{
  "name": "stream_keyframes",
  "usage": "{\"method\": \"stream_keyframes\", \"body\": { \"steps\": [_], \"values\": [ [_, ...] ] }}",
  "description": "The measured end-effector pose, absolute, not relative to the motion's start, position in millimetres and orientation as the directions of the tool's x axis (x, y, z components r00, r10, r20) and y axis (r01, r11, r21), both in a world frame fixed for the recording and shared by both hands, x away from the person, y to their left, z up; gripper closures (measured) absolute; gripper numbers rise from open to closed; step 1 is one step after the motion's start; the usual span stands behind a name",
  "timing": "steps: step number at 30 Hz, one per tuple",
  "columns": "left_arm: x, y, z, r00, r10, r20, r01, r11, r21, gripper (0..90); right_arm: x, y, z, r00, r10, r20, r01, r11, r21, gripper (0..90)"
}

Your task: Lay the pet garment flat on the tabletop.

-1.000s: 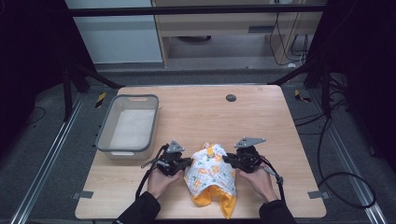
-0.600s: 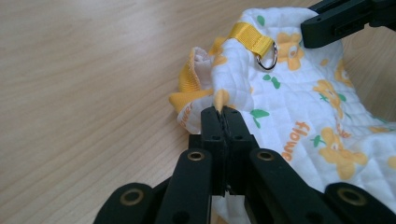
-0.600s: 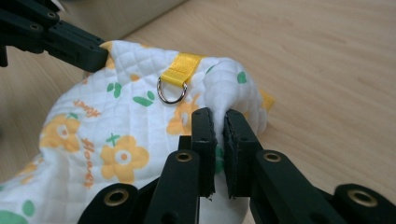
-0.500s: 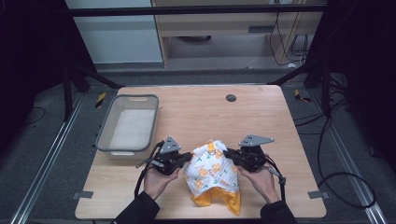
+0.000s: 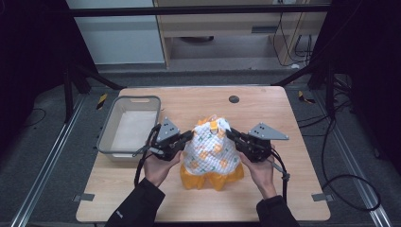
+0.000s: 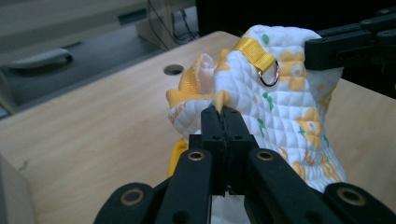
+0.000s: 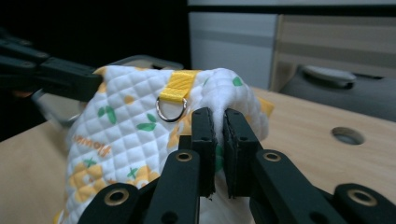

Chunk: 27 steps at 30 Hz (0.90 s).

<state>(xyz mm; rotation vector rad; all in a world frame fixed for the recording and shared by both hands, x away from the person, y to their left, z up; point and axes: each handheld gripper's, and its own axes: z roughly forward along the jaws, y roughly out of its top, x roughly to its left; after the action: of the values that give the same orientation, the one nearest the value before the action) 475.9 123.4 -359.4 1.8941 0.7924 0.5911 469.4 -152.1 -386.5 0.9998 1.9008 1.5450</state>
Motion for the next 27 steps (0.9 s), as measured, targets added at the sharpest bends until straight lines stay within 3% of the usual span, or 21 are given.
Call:
{"method": "stream_keyframes", "body": {
  "steps": [3, 4, 6, 7, 13, 22, 27],
  "values": [
    [496, 117, -366, 0.623, 0.78, 0.057, 0.302, -0.307, 0.902, 88.2, 490, -148, -392, -0.547, 0.834, 0.068, 0.245, 0.081, 0.966, 80.0],
    [504, 116, -371, 0.606, 0.795, 0.033, 0.323, -0.283, 0.903, 83.8, 498, -146, -396, -0.527, 0.847, 0.064, 0.265, 0.093, 0.96, 74.6],
    [514, 118, -381, 0.563, 0.827, -0.002, 0.364, -0.246, 0.898, 64.1, 510, -145, -403, -0.472, 0.881, 0.032, 0.302, 0.128, 0.945, 68.3],
    [516, 120, -385, 0.559, 0.828, -0.032, 0.384, -0.225, 0.896, 58.8, 514, -146, -406, -0.455, 0.89, 0.03, 0.321, 0.133, 0.938, 66.0],
    [509, 139, -396, 0.554, 0.831, -0.05, 0.401, -0.214, 0.891, 42.4, 507, -159, -407, -0.451, 0.893, 0.014, 0.336, 0.155, 0.929, 57.1],
    [476, 160, -400, 0.606, 0.795, -0.034, 0.395, -0.263, 0.88, 32.9, 472, -175, -395, -0.529, 0.849, -0.001, 0.322, 0.202, 0.925, 44.3],
    [456, 173, -410, 0.625, 0.78, -0.018, 0.398, -0.298, 0.868, 31.9, 451, -188, -398, -0.559, 0.829, 0.01, 0.33, 0.211, 0.92, 42.5]
  ]
}}
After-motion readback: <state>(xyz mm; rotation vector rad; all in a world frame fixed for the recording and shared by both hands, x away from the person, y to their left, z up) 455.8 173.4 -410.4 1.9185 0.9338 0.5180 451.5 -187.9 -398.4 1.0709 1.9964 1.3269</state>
